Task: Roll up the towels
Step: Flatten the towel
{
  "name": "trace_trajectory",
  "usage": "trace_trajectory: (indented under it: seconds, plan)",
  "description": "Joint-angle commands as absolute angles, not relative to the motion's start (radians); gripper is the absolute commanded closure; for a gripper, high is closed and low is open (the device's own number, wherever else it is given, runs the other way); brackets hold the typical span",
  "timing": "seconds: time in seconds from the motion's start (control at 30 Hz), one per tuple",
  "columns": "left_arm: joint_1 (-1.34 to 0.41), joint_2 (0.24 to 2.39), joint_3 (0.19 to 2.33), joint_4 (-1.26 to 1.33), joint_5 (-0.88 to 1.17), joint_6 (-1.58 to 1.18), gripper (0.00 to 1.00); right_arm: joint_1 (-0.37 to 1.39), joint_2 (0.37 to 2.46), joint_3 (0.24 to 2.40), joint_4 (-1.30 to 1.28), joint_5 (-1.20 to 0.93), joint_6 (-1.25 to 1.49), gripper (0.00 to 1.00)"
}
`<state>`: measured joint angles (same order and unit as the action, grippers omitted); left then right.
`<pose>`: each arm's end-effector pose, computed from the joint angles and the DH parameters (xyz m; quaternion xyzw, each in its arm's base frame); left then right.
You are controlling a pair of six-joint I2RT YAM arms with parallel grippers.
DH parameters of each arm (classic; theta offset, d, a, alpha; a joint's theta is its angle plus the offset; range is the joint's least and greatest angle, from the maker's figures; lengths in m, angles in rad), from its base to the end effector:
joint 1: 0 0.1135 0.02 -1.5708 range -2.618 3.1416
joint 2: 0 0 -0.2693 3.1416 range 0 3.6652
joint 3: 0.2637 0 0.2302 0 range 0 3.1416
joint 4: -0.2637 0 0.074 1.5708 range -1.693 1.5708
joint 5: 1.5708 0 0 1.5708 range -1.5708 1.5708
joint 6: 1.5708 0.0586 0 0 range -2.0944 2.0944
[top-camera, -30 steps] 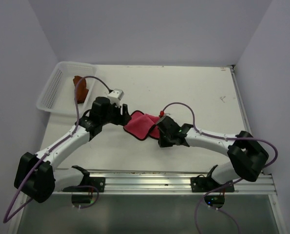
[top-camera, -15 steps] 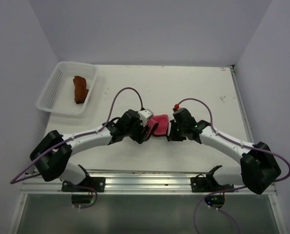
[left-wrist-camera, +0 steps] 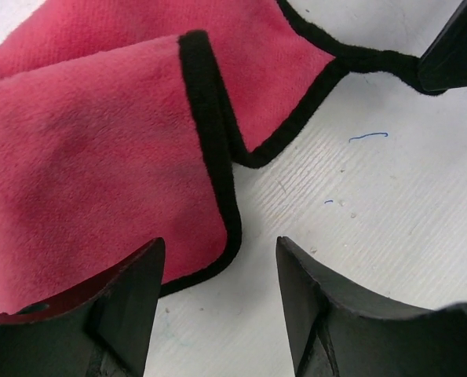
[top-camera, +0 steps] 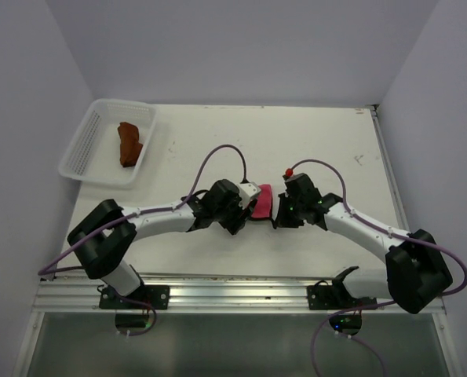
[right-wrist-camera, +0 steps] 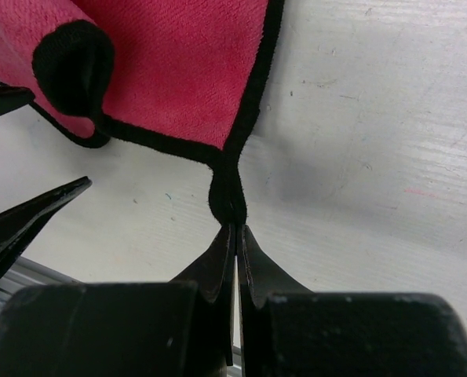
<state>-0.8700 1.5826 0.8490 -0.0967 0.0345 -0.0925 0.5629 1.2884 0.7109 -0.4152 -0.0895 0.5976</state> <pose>0.2034 -0.2443 0.1807 0.3591 0.8602 -0.1817 0.3133 0.1970 0.1305 0.1902 0.0039 0.9576 0.1920 0.2146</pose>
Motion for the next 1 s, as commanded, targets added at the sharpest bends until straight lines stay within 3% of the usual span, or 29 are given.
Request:
trace_trajectory:
  seconds: [0.0, 0.83, 0.97]
  plan:
    - [-0.882, 1.632, 0.920, -0.081, 0.060, -0.043, 0.39, 0.543, 1.285, 0.696, -0.399, -0.120, 0.569, 1.00]
    - [-0.943, 1.741, 0.950, -0.158, 0.064, -0.038, 0.54, 0.479, 1.304, 0.687, -0.371, -0.144, 0.558, 1.00]
    - [-0.945, 1.758, 0.948, -0.169, 0.048, -0.046, 0.61, 0.472, 1.295, 0.684, -0.371, -0.143, 0.563, 1.00]
